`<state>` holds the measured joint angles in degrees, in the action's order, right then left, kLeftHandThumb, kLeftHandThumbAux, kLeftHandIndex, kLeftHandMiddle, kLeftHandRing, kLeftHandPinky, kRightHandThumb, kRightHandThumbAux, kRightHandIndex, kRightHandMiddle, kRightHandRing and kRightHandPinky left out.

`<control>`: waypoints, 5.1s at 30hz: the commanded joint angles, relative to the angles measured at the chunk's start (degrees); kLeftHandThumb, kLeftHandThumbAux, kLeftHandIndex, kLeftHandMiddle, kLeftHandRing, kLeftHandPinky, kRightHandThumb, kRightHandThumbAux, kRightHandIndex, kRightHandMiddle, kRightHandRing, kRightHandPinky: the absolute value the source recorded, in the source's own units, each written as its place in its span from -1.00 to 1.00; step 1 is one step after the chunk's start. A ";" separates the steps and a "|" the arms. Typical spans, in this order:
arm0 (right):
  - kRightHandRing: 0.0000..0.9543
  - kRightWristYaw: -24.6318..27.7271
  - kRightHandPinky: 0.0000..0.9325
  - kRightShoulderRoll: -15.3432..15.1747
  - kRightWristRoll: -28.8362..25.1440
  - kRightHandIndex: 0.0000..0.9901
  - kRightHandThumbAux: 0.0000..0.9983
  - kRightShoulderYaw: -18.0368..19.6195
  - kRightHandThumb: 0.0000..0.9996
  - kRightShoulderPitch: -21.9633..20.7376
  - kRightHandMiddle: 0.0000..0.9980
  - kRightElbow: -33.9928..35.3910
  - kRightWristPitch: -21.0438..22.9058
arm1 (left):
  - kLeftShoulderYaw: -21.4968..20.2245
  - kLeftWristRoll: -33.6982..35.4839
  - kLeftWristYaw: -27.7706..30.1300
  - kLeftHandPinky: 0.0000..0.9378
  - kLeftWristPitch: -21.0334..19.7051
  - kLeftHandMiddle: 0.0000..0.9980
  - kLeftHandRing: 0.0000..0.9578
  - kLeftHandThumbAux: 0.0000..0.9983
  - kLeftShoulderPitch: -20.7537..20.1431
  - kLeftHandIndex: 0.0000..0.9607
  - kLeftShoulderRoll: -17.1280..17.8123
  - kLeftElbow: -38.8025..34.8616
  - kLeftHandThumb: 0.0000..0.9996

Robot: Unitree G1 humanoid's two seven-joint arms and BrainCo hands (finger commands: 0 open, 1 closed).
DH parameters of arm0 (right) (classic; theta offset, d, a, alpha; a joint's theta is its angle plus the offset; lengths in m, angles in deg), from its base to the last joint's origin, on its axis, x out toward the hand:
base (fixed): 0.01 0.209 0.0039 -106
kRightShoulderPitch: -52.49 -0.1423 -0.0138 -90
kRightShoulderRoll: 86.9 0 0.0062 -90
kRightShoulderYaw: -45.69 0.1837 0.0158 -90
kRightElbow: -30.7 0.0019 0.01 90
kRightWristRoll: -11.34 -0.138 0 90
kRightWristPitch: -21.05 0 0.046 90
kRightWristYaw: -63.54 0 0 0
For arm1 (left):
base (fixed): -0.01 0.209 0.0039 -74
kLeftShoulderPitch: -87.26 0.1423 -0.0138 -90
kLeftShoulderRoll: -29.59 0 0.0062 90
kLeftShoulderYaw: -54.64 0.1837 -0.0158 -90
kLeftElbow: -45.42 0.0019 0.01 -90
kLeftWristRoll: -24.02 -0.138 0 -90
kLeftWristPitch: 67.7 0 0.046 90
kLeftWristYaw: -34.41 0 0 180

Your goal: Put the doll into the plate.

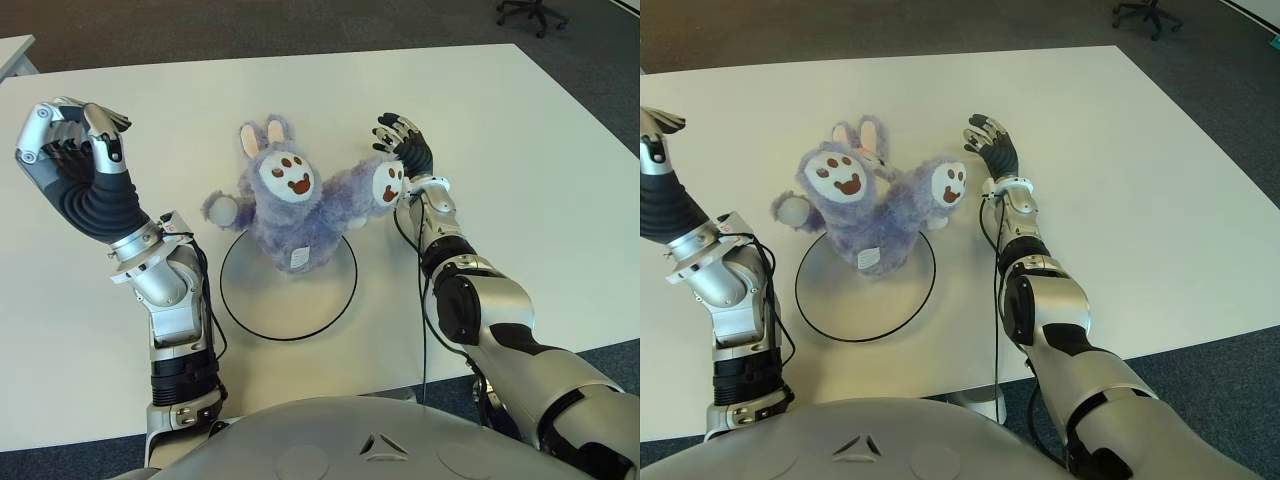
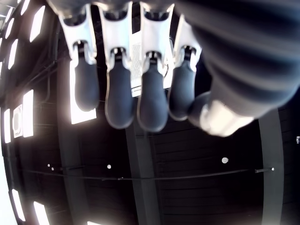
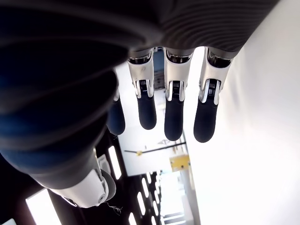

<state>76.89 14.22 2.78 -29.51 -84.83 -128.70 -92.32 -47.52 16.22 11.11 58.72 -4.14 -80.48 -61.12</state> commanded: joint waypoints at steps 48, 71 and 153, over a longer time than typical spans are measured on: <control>-0.51 -1.03 -0.34 0.97 0.19 -0.56 0.56 0.05 -0.12 1.06 -0.61 -2.82 2.42 | -1.46 0.63 0.75 0.12 0.83 0.34 0.28 0.40 -1.98 -0.10 0.93 5.54 0.40; -0.51 -1.52 -0.34 1.15 0.37 -0.56 0.56 0.05 -0.12 0.41 -0.61 -3.28 2.83 | -2.09 1.05 0.82 0.12 1.23 0.34 0.28 0.40 -3.37 -0.10 1.60 7.47 0.40; -0.47 -0.29 -0.32 -1.03 -1.15 -0.54 0.49 2.52 -0.06 3.60 -0.55 -2.36 1.28 | -4.88 11.12 21.58 -0.78 -1.48 -0.92 -0.89 0.10 -11.70 -0.99 19.68 37.74 -1.00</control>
<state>76.73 12.38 1.92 -27.30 -84.85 -129.13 -92.36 -52.37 27.68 33.65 57.15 -15.43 -60.07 -24.72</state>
